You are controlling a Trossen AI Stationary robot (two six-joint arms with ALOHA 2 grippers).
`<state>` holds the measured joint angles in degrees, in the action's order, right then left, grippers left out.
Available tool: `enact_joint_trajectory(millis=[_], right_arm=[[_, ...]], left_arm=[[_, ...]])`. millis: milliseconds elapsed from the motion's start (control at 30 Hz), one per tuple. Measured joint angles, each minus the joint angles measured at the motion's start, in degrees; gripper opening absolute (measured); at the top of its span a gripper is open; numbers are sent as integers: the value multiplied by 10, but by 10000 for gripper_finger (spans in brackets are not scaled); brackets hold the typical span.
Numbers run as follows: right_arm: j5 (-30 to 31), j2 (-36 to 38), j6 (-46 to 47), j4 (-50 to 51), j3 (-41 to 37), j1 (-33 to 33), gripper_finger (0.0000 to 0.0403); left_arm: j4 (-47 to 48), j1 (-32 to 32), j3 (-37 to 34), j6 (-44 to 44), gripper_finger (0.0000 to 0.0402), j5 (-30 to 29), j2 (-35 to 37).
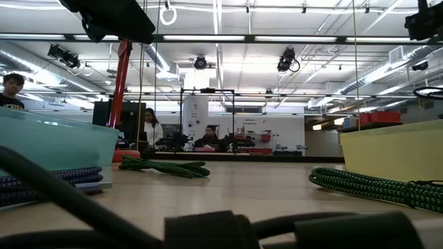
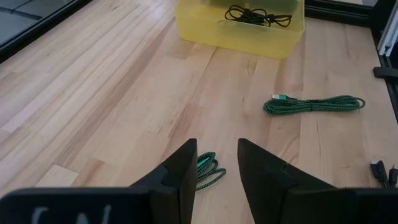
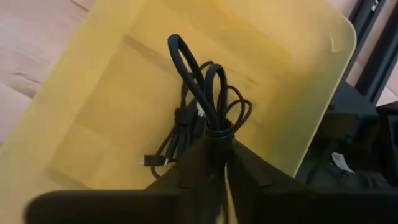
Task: Pick & Place USB Port
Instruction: Put the black charger cable into the yellow bin, then put the left green charger cable into the green bin
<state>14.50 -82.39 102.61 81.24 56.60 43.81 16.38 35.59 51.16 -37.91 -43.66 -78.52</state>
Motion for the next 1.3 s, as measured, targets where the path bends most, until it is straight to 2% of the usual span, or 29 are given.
enact_joint_trajectory(millis=[200, 300, 400, 500, 633, 800, 1000, 1167, 1300], right_arm=[[25, 0, 0, 8, 0, 0, 148], [62, 0, -12, -5, 0, 0, 178], [116, 0, -49, -73, 0, -3, 199], [143, 0, -146, -197, 0, -18, 211], [159, 0, -290, -337, 0, -58, 213], [178, 0, -415, -442, 0, -116, 202], [175, 0, -499, -548, 0, -161, 188], [178, -3, -551, -633, 0, -170, 179], [173, -23, -589, -692, 0, -170, 172]], left_arm=[[0, 0, 0, 0, 122, 0, 0], [2, 0, 0, 1, 122, 0, 0], [2, 0, 0, 2, 122, 0, 0], [2, 0, 0, 2, 122, 0, 0], [2, 0, 0, 2, 122, -1, 0], [2, 0, 0, 18, 122, 1, -17], [22, -16, 0, 172, 122, 10, -70], [25, -69, 0, 322, 122, 27, -115], [25, -123, 0, 366, 122, 71, -145]])
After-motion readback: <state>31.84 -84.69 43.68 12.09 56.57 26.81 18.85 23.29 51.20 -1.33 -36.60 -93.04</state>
